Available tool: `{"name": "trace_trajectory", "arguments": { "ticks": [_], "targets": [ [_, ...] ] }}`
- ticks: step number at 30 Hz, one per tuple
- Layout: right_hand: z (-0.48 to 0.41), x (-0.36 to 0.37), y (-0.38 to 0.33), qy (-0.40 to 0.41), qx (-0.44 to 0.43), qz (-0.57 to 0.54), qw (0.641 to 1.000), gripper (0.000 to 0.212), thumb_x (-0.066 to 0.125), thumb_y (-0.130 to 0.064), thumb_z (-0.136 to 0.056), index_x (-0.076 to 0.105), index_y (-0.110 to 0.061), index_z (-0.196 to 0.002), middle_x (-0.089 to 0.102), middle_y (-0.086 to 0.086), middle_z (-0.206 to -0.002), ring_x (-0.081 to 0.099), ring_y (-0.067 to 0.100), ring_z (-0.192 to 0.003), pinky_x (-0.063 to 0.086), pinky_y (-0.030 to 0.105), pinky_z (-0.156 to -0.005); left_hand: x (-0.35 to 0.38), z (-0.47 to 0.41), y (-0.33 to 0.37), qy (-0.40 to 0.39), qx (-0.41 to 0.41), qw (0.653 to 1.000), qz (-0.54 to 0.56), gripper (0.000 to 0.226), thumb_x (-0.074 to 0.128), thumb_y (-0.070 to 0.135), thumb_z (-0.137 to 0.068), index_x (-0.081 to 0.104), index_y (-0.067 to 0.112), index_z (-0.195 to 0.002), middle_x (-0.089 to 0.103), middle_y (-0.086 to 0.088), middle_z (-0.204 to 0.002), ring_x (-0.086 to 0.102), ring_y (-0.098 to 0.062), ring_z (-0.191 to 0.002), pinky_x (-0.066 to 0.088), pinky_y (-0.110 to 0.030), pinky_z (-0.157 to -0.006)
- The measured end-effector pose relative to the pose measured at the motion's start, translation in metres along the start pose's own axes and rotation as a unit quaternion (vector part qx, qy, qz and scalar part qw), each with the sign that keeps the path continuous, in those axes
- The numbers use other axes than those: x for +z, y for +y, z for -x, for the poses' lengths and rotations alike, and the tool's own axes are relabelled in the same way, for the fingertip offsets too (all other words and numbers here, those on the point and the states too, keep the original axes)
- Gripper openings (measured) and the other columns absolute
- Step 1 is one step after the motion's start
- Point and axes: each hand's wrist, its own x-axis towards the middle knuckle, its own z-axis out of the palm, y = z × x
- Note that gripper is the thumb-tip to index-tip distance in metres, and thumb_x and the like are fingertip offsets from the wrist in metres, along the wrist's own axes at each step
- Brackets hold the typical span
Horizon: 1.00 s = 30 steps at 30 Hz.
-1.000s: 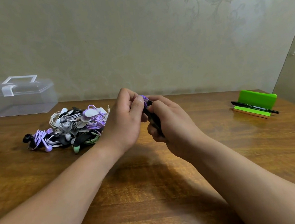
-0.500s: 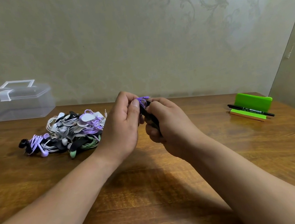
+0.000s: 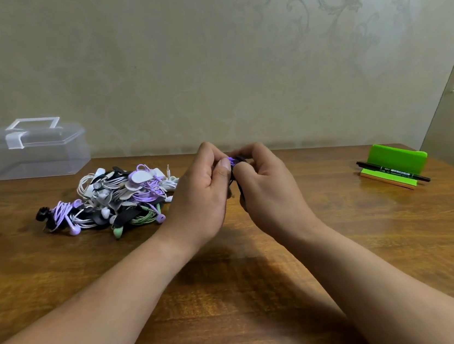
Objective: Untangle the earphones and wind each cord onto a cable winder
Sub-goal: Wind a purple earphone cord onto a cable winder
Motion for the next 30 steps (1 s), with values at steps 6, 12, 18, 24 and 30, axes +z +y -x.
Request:
{"name": "trace_trajectory", "arguments": {
  "ticks": [6, 12, 18, 24, 30],
  "targets": [
    [-0.004, 0.001, 0.0, -0.001, 0.051, -0.015, 0.999, 0.014, 0.053, -0.021, -0.1, 0.065, -0.017, -0.097, 0.06, -0.011, -0.063, 0.053, 0.013, -0.058, 0.038, 0.03, -0.053, 0.001, 0.001, 0.003, 0.01, -0.007, 1.0, -0.002, 0.011, 0.045, 0.025, -0.109, 0.047, 0.015, -0.104, 0.063, -0.002, -0.072, 0.056, -0.012, -0.067, 0.047, -0.031, -0.065],
    [-0.004, 0.0, -0.002, -0.041, 0.126, -0.169, 0.977, 0.022, 0.048, -0.02, -0.101, 0.06, -0.007, -0.088, 0.049, -0.003, -0.057, 0.039, 0.015, -0.048, 0.027, 0.028, -0.046, 0.002, 0.001, 0.002, -0.012, 0.027, 0.999, 0.023, 0.01, 0.044, 0.026, -0.11, 0.048, 0.018, -0.104, 0.06, -0.009, -0.076, 0.057, -0.025, -0.07, 0.049, -0.046, -0.066],
    [-0.002, 0.003, -0.002, 0.03, 0.119, -0.158, 0.98, 0.027, 0.047, -0.019, -0.099, 0.057, -0.007, -0.078, 0.047, 0.0, -0.057, 0.042, 0.012, -0.046, 0.032, 0.023, -0.043, 0.015, 0.005, 0.004, -0.014, 0.034, 0.999, 0.039, 0.014, 0.045, 0.034, -0.109, 0.05, 0.021, -0.11, 0.065, -0.004, -0.084, 0.064, -0.028, -0.076, 0.053, -0.057, -0.069],
    [-0.004, 0.001, 0.001, 0.056, 0.097, -0.119, 0.986, 0.032, 0.046, -0.023, -0.103, 0.063, -0.011, -0.077, 0.057, 0.001, -0.066, 0.052, 0.014, -0.057, 0.041, 0.029, -0.048, 0.014, 0.007, 0.004, -0.037, 0.032, 0.998, 0.045, 0.015, 0.045, 0.034, -0.106, 0.054, 0.024, -0.111, 0.067, -0.004, -0.088, 0.067, -0.03, -0.084, 0.055, -0.058, -0.074],
    [-0.005, -0.005, 0.003, 0.059, 0.087, -0.074, 0.992, 0.046, 0.044, -0.034, -0.11, 0.067, -0.019, -0.074, 0.063, -0.006, -0.061, 0.061, 0.011, -0.061, 0.047, 0.027, -0.05, 0.012, 0.007, 0.005, -0.076, 0.019, 0.996, 0.047, 0.018, 0.042, 0.036, -0.106, 0.056, 0.025, -0.113, 0.066, -0.011, -0.091, 0.064, -0.037, -0.088, 0.055, -0.06, -0.075]
  ]
}}
